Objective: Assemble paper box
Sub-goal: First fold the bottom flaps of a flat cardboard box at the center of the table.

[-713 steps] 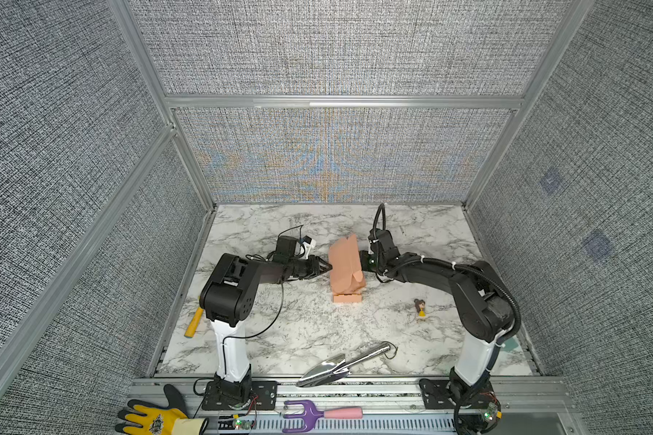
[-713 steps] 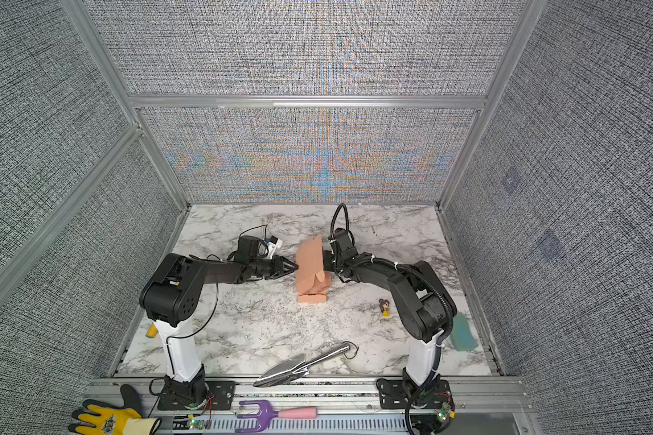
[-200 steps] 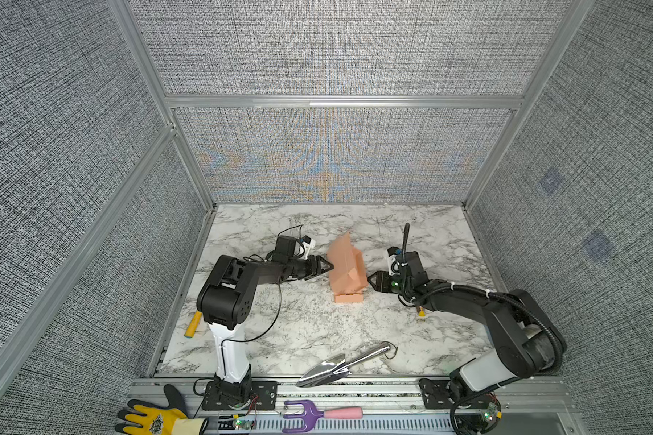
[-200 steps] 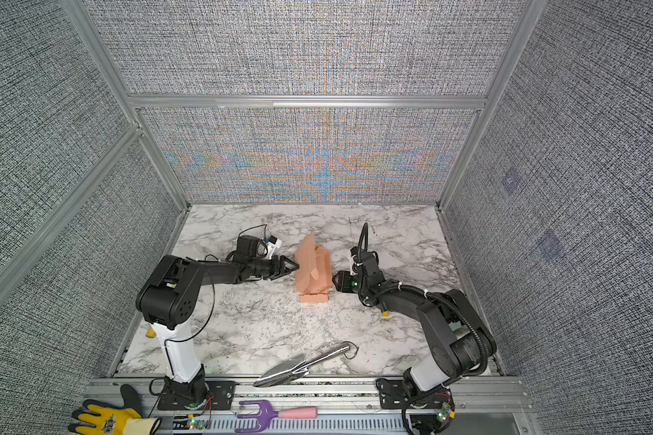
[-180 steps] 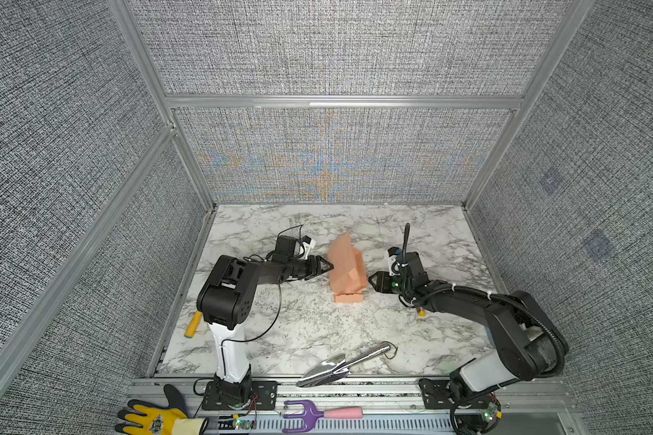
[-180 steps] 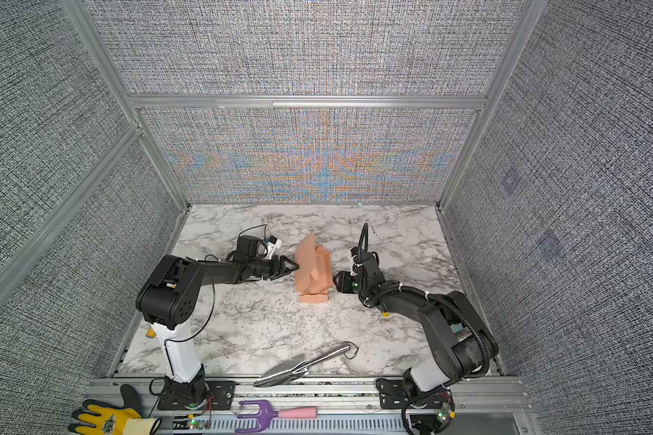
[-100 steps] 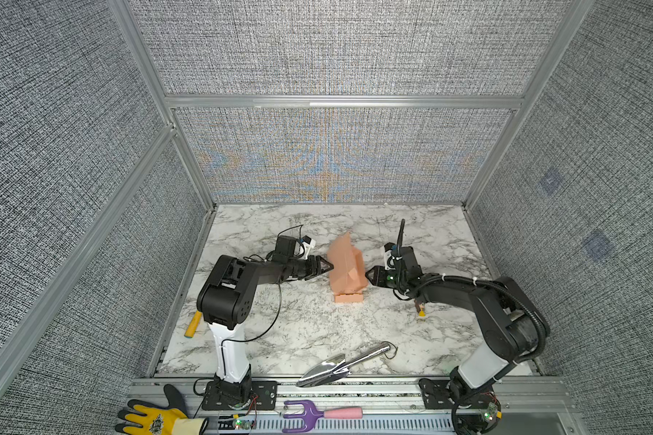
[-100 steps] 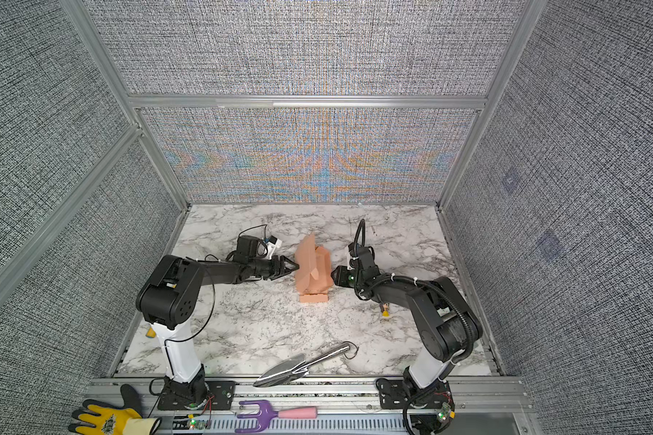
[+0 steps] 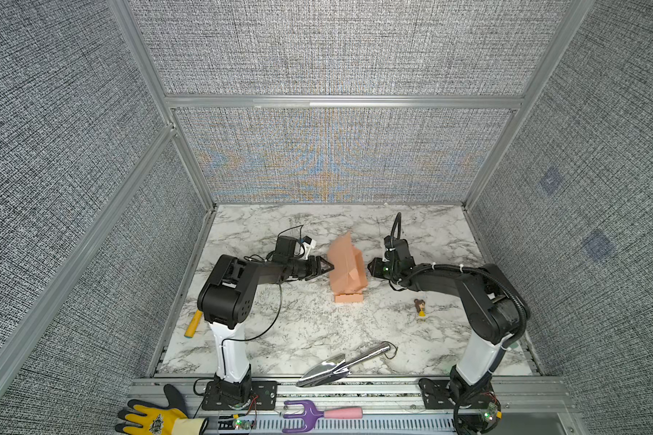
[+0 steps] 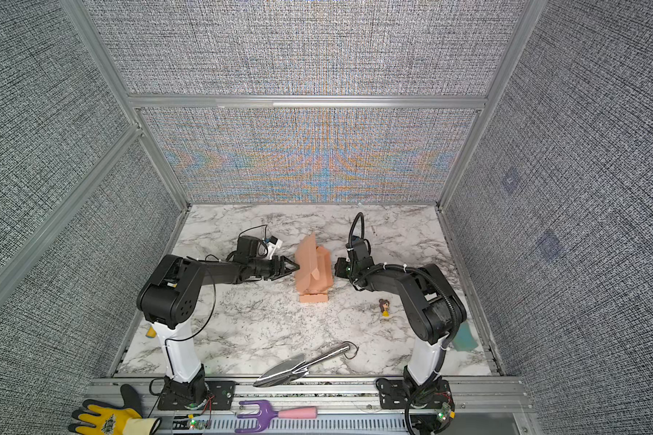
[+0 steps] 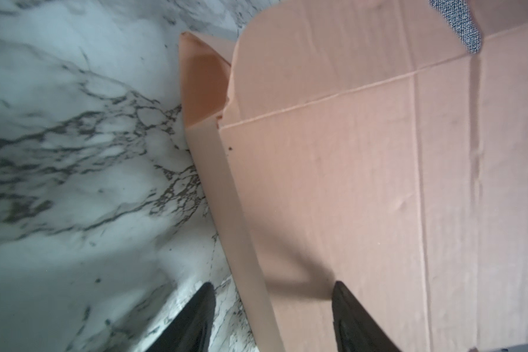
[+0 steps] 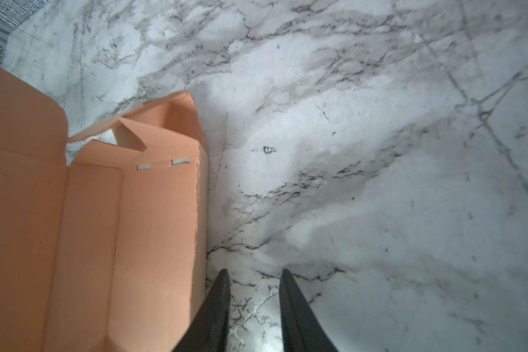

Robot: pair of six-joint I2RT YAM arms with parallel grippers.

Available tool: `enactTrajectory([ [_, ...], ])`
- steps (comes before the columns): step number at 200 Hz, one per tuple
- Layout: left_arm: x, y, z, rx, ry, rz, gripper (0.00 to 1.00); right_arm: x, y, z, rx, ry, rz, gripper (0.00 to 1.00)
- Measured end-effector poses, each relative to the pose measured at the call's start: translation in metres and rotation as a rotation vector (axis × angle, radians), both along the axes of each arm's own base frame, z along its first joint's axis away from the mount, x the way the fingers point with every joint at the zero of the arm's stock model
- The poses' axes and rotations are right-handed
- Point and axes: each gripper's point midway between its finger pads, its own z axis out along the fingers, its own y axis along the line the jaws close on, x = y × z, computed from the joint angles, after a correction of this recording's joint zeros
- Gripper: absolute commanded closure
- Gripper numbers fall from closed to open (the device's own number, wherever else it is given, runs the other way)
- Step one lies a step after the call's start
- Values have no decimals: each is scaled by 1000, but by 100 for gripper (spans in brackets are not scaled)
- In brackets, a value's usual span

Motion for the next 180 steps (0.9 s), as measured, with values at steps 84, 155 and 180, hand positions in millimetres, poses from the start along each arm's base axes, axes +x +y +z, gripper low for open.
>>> enactTrajectory([
  [84,0,0,-1,-3,3,1,37,6,30,17,0,-52,62,69],
  [155,0,-1,-3,-9,5,-4,38,4,48,14,-14,-48,97,70],
  [180,2,-2,-2,-12,-5,-3,38,1,48,12,-21,-38,101,70],
])
